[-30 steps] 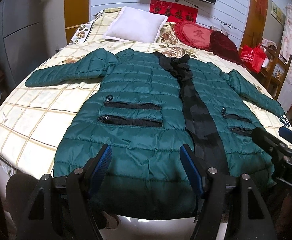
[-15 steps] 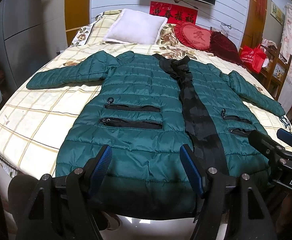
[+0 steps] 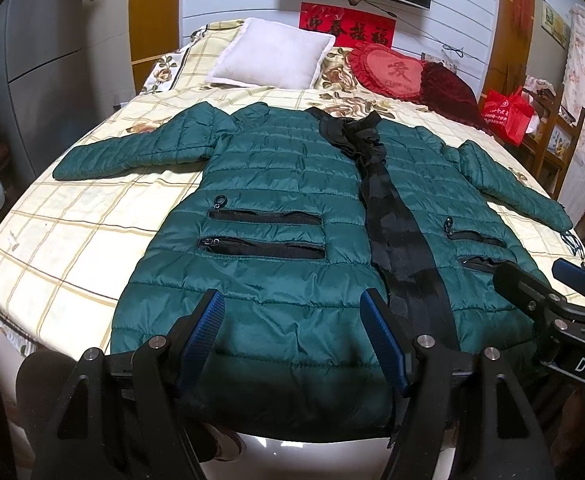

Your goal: Fold large clothes

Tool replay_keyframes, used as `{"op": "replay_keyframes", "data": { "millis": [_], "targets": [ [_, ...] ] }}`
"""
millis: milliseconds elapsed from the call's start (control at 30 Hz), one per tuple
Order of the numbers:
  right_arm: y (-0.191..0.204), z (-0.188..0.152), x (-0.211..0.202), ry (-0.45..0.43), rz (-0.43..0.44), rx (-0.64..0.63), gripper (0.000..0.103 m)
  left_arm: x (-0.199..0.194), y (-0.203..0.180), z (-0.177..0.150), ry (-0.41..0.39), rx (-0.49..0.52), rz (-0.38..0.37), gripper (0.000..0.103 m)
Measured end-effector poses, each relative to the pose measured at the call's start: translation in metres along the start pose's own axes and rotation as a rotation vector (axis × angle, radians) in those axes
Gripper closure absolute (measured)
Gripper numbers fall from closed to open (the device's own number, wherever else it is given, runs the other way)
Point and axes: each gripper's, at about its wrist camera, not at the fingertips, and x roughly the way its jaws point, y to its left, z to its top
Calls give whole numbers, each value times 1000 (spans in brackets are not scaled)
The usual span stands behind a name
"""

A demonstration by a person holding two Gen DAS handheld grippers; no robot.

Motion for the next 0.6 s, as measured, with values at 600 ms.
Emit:
{"op": "replay_keyframes", "data": {
  "millis": [600],
  "targets": [
    [-2,0,5,10,4,0,1,1,1,-2,1,2,2,53]
  ]
}}
